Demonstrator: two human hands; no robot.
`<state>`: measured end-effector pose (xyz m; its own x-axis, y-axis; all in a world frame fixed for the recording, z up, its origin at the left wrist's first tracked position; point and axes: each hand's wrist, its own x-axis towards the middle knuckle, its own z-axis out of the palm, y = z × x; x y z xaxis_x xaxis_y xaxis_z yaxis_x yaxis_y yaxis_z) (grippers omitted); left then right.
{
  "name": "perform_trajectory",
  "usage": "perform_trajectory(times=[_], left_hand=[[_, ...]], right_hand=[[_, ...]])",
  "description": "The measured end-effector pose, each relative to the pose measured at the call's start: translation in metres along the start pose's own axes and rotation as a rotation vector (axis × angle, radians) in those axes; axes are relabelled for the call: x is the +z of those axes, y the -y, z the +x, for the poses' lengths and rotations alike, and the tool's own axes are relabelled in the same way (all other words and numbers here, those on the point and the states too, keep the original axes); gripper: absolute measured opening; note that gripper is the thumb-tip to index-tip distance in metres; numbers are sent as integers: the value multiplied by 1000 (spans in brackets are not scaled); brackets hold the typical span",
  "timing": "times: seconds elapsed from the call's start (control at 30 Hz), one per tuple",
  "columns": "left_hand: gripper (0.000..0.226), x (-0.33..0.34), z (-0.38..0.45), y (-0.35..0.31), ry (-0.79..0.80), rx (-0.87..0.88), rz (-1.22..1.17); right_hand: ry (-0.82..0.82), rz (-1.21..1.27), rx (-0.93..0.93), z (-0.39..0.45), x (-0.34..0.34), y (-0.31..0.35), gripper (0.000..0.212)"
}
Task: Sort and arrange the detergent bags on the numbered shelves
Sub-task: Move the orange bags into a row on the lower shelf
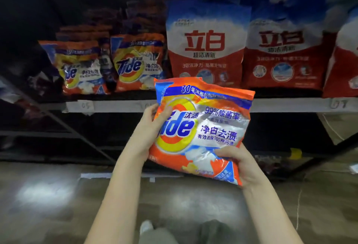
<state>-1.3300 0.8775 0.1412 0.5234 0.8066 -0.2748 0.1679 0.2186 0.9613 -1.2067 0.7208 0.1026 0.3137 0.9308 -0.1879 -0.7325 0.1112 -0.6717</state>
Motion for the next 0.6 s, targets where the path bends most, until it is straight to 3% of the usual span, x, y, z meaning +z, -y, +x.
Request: perform_trajectory(times=[0.07, 0.13, 0.2, 0.3, 0.4, 0.53, 0.6], left_hand=[[47, -20, 5, 12, 184, -137, -153], [58, -44, 10, 30, 254, -161, -201], [66, -70, 17, 47, 224, -159, -205], [46, -114, 27, 69, 147, -182, -181], [37, -164, 43, 89, 142, -212, -160], [42, -225, 78, 125, 112, -283, -84], [48, -245, 99, 146, 92, -311, -66]], right_hand=[[50, -16, 46, 7, -1, -7, 52], [48, -57, 117, 18, -5, -20, 68], [12, -91, 193, 34, -6, -40, 89], [-16, -187, 287, 63, 4, -78, 98], [-81, -279, 316, 91, 23, -128, 89], [-227, -373, 256, 130, 39, -201, 50], [-302, -401, 234, 152, 37, -229, 40]])
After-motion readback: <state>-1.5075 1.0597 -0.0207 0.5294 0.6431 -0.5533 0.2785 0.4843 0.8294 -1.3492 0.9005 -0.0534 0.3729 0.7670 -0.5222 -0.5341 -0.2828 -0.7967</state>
